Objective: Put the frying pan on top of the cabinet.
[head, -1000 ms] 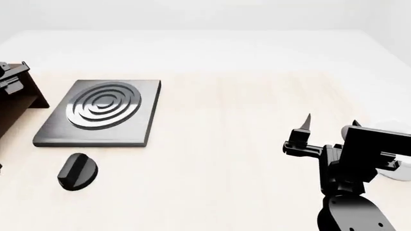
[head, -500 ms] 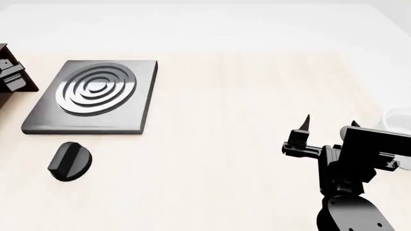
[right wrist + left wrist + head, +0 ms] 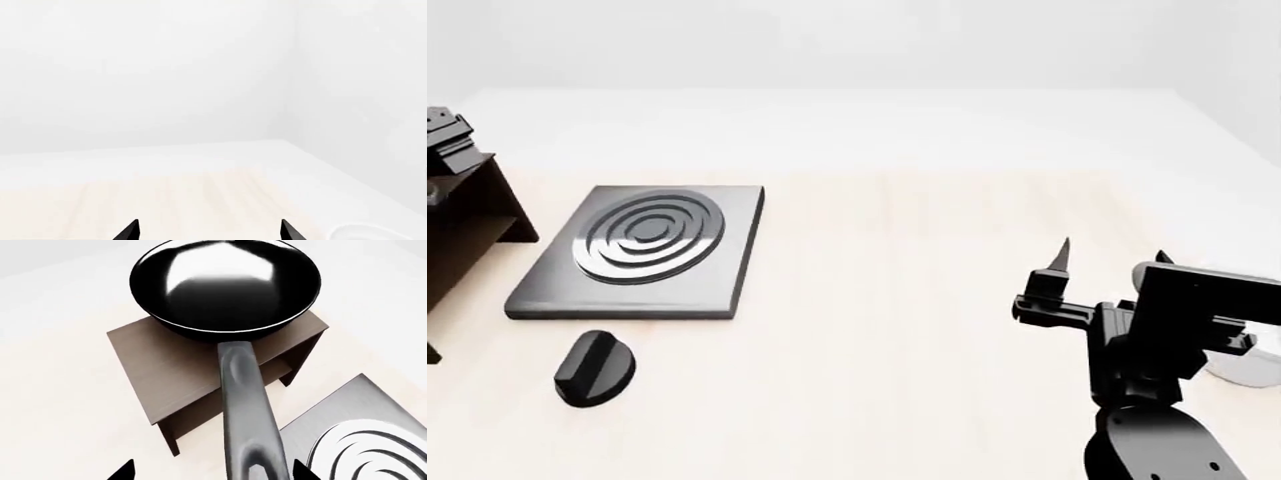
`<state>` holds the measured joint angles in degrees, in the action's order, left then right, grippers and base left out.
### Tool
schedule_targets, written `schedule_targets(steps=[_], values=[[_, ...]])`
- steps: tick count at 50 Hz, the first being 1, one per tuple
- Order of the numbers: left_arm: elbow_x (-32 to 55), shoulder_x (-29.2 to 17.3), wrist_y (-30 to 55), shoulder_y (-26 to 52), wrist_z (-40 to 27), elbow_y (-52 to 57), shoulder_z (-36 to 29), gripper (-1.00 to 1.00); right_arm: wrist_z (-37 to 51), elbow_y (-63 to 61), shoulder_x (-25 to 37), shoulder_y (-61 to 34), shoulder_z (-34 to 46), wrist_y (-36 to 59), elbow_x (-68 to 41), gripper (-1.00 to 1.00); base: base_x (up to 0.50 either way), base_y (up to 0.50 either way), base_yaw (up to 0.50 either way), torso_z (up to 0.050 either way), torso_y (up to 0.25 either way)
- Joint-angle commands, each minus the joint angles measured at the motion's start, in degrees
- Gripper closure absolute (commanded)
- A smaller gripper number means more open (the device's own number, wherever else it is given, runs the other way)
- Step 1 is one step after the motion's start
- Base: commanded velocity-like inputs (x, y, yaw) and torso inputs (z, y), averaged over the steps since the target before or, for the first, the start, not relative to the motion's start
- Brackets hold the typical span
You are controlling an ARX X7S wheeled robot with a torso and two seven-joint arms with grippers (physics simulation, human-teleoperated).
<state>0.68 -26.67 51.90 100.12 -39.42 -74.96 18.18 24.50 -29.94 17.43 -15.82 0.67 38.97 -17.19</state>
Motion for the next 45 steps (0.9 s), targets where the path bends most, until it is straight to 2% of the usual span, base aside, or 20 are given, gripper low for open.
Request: schedule_targets(steps=[1,4,6,10,11,14,16,17,19,24,27,30,31,34,36,38,40,42,45], values=[[-0.94,0.22,-0.70,0.23,1.03,-0.02,-2.45,-1.00,0.13,0.27,0.12,0.11,0.34,-0.36,-0.06,-1.00,0.00,0.00,0.00,0.000,0.250],[-1.80,0.84,-2.59,0.60,2.47,-0.02,-4.74,-1.00,0.28,0.01,0.20,-0.17,0.29,0.21,-0.27,-1.00,0.00,0.00,0.00,0.000,0.167],[-0.76,0.93,-5.25,1.06,3.74,-0.02,-4.09,-1.00,0.25,0.25,0.21,0.02,0.35,-0.25,-0.16,-1.00,0.00,0.00,0.00,0.000,0.000],[-3.41,2.90,-10.55,3.25,3.95,-0.01,-9.96,-1.00,0.41,0.00,0.29,-0.15,0.17,0.11,-0.41,-1.00,0.00,0.00,0.00,0.000,0.000],[-3.98,3.50,-14.51,4.07,3.90,-0.02,-11.57,-1.00,0.40,0.20,0.28,-0.18,0.20,-0.02,-0.38,-1.00,0.00,0.00,0.00,0.000,0.000],[-4.93,5.47,-15.92,7.50,6.88,0.00,-15.42,-1.00,0.44,0.28,0.29,0.12,0.40,-0.43,-0.23,-1.00,0.00,0.00,0.00,0.000,0.000],[-5.76,7.21,-15.91,9.91,11.81,0.25,-17.96,-1.00,0.52,0.02,0.36,0.06,0.29,-0.20,-0.37,-1.00,0.00,0.00,0.00,0.000,0.000],[-5.29,7.89,-11.35,7.13,14.81,8.84,-18.16,-1.00,0.51,0.12,0.33,0.10,0.24,-0.33,-0.41,-1.00,0.00,0.00,0.00,0.000,0.000],[-3.90,8.99,4.29,-2.11,20.03,26.03,-18.79,-1.00,0.54,-0.10,0.40,0.08,0.29,-0.19,-0.49,-1.00,0.00,0.00,0.00,0.000,0.000],[0.70,10.50,23.40,-10.48,27.40,65.48,-19.89,-1.00,0.63,-0.20,0.47,0.15,0.14,-0.26,-0.66,-1.00,0.00,0.00,0.00,0.000,0.000],[4.00,11.73,32.41,-14.31,30.62,79.30,-19.84,-1.00,0.66,-0.37,0.53,0.14,0.09,-0.22,-0.80,-1.00,0.00,0.00,0.00,0.000,0.000],[6.81,12.96,37.84,-17.30,32.66,88.06,-18.23,-1.00,0.71,-0.43,0.57,0.15,-0.06,-0.23,-0.96,-1.00,0.00,0.00,0.00,0.000,0.000],[13.51,12.51,38.09,-19.38,29.67,89.74,-17.06,-1.00,0.75,-0.51,0.61,0.17,-0.06,-0.20,-0.96,-1.00,0.00,0.00,0.00,0.000,0.000],[39.29,8.52,38.06,-24.90,10.95,95.48,-13.19,-1.00,0.93,-1.28,0.73,0.04,-0.28,0.49,-1.33,-1.00,0.00,0.00,0.00,0.000,0.000],[54.77,7.40,37.94,-30.65,4.16,101.81,-10.74,-1.00,0.97,-1.49,0.78,-0.01,-0.37,0.58,-1.47,-1.00,0.00,0.00,0.00,0.000,0.000],[58.09,6.83,36.79,-35.49,3.38,108.14,-9.90,-1.00,0.96,-1.45,0.77,0.22,-0.19,0.21,-1.34,-1.00,0.00,0.00,0.00,0.000,0.000],[65.43,7.12,37.52,-41.03,3.20,112.51,-6.70,-1.00,1.00,-1.64,0.79,0.43,0.06,0.10,-1.24,-1.00,0.00,0.00,0.00,0.000,0.000],[64.45,5.75,34.16,-45.10,4.14,117.92,-7.64,-1.00,1.03,-1.88,0.86,0.51,0.14,0.14,-1.27,-1.00,0.00,0.00,0.00,0.000,0.000],[71.95,6.66,32.57,-54.17,4.67,125.95,-2.60,-1.00,1.10,-2.61,0.99,0.65,0.26,0.34,-1.38,-1.00,0.00,0.00,0.00,0.000,0.000]])
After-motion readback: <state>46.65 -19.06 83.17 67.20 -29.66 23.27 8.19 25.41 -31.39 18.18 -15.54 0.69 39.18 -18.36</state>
